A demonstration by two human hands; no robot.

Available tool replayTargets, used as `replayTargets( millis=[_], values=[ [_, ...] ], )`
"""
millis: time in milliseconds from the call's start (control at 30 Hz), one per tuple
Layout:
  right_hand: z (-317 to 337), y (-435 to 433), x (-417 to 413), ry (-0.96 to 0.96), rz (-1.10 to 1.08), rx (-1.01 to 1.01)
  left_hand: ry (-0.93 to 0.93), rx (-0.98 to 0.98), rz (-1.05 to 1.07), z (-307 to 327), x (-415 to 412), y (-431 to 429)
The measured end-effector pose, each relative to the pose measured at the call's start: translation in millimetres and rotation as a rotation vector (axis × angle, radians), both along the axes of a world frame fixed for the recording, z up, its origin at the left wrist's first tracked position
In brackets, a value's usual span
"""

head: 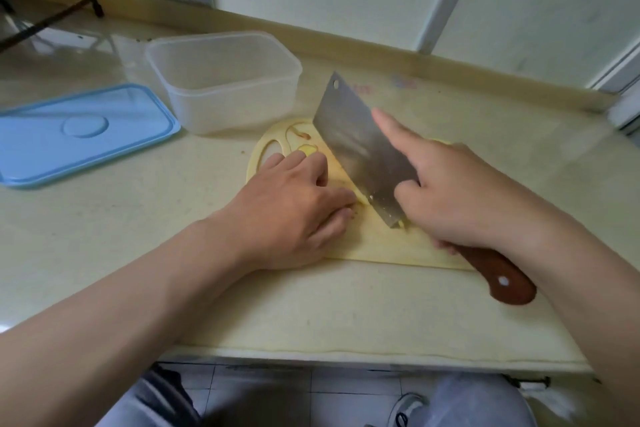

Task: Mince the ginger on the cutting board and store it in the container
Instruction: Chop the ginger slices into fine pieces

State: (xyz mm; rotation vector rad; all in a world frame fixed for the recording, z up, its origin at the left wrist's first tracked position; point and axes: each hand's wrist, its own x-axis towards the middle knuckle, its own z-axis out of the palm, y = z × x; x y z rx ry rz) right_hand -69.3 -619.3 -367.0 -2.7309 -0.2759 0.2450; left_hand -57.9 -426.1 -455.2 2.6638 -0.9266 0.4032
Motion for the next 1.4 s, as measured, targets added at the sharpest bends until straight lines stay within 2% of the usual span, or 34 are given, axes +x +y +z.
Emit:
replayTargets(
  millis=[133,267,367,600,733,967,1100,1267,1400],
  values=[
    [0.2,11.2,20.1,0.021,-0.021,0.052,0.001,0.003,-0.006,0.8,0.0,-0.2],
    [-11.7,2.4,1.3,-0.080,-0.094,0.155,-0.001,-0.007,0.006,0.1,-0.6,0.5],
    [-14.6,-9.1,-17.5,-0.125,-0.087,0.111,0.004,-0.011,0.014,0.0,0.0,0.1],
    [0.2,-3.1,-5.7,0.035,-0.015,0.027,0.009,-0.015,0.017,-1.1,0.1,-0.2],
    [2.4,10.4,13.3,0.046,-0.011,0.020,0.004,-0.022,0.009,-1.5,0.5,0.2],
    [-12.0,0.2,-10.1,-0.102,-0.078,0.139,0.016,-0.009,0.017,-0.5,0.0,1.1],
    [-16.7,-8.8,-23.8,-0.161,-0.063,0.104,0.020,-0.008,0.020,-0.9,0.9,1.2],
    [-11.9,-7.4,-19.4,-0.123,-0.028,0.035,0.017,-0.004,0.026,-0.2,-0.1,0.6],
    [-3.2,1.2,-8.3,0.002,-0.032,0.020,0.019,-0.006,0.024,-0.1,-0.4,0.6]
  ],
)
